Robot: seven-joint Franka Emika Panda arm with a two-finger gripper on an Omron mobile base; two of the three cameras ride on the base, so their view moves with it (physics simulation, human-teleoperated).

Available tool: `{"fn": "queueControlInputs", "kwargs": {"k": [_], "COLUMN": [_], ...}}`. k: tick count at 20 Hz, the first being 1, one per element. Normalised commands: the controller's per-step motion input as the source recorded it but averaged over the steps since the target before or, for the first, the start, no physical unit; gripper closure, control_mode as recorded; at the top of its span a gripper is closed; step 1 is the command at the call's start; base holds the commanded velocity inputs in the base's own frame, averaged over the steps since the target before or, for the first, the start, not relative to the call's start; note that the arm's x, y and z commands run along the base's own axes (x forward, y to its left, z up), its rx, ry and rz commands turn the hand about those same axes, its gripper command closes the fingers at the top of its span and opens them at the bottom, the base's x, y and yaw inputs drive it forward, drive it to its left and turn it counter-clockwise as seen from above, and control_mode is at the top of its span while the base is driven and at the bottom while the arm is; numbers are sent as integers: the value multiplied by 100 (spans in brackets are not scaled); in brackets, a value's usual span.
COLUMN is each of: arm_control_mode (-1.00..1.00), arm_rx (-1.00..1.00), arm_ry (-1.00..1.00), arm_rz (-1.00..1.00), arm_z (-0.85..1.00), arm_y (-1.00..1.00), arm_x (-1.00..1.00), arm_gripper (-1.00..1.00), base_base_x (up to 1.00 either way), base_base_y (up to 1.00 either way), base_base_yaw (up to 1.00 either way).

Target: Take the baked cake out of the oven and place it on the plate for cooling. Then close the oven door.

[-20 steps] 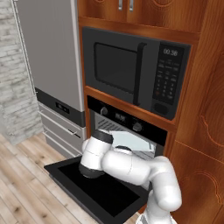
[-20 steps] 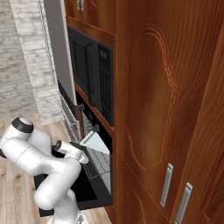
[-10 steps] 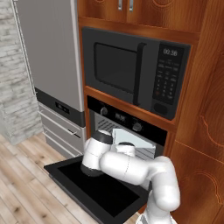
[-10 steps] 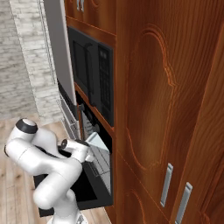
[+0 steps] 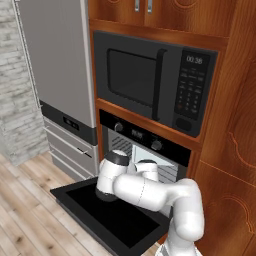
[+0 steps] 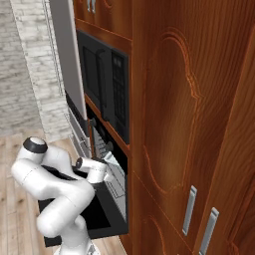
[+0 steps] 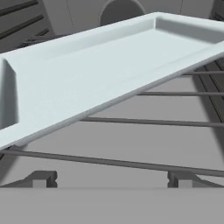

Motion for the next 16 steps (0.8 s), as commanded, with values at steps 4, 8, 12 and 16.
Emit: {"fn": "queueControlInputs", "kwargs": {"k": [4, 8, 12, 16], "arm_control_mode": [-100, -100, -100, -100], "arm_rx": [-3, -3, 0, 0], "arm_ry": [-6, -5, -1, 0], "arm_rz": [0, 0, 0, 0], "arm_z": [-31, -30, -12, -4], "arm_y": [0, 0, 0, 2], "arm_x": [10, 11, 12, 14], "arm_gripper": [-100, -100, -100, -100], "base_base_x": [0, 0, 0, 0], "base_base_y": [0, 0, 0, 0], "base_base_yaw": [0, 0, 0, 0]}}
